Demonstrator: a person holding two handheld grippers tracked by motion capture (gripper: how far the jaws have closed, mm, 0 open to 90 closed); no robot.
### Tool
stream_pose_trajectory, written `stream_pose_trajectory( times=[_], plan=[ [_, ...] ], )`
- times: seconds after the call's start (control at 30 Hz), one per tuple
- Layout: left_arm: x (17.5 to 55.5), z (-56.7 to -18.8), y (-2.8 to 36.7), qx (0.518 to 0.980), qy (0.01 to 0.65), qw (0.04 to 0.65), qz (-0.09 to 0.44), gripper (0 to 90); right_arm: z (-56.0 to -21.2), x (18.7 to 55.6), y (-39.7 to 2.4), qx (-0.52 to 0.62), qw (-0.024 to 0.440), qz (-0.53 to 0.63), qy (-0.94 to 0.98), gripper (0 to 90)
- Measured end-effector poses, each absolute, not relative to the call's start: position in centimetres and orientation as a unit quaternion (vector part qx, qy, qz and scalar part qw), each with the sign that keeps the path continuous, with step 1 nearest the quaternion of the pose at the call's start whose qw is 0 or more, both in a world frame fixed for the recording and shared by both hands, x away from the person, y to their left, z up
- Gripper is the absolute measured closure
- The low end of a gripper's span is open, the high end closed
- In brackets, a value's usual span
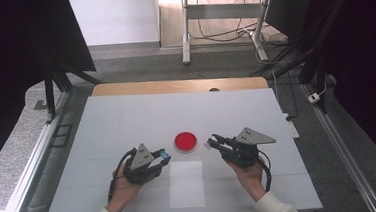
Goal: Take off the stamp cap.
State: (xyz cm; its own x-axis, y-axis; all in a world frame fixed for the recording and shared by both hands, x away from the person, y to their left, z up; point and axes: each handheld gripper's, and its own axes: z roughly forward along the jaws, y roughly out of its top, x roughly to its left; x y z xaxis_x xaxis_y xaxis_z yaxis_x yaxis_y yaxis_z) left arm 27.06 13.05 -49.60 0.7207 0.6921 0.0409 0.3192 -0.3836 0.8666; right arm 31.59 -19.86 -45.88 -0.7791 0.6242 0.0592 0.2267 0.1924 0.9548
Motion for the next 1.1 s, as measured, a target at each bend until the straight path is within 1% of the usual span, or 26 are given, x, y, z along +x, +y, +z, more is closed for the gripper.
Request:
stream_pose_trajectory(
  times=[0.33, 0.5, 0.7, 1.1],
  plan=[
    [24.9, -49.9, 17.1, 0.790, 0.347, 0.462, 0.205, 65.0, -45.7, 31.6, -20.1, 0.284, 0.177, 0.570, 0.750, 74.8],
    [24.3, -50.3, 18.3, 0.789, 0.359, 0.456, 0.202, 64.9, -45.7, 31.8, -20.4, 0.286, 0.180, 0.569, 0.749, 74.7],
    [24.3, -50.6, 19.1, 0.789, 0.365, 0.451, 0.200, 64.9, -45.6, 31.9, -20.5, 0.286, 0.183, 0.570, 0.749, 74.7],
    [24.6, -50.7, 19.4, 0.785, 0.372, 0.453, 0.201, 64.8, -45.7, 31.8, -20.3, 0.282, 0.182, 0.567, 0.752, 74.7]
  ],
)
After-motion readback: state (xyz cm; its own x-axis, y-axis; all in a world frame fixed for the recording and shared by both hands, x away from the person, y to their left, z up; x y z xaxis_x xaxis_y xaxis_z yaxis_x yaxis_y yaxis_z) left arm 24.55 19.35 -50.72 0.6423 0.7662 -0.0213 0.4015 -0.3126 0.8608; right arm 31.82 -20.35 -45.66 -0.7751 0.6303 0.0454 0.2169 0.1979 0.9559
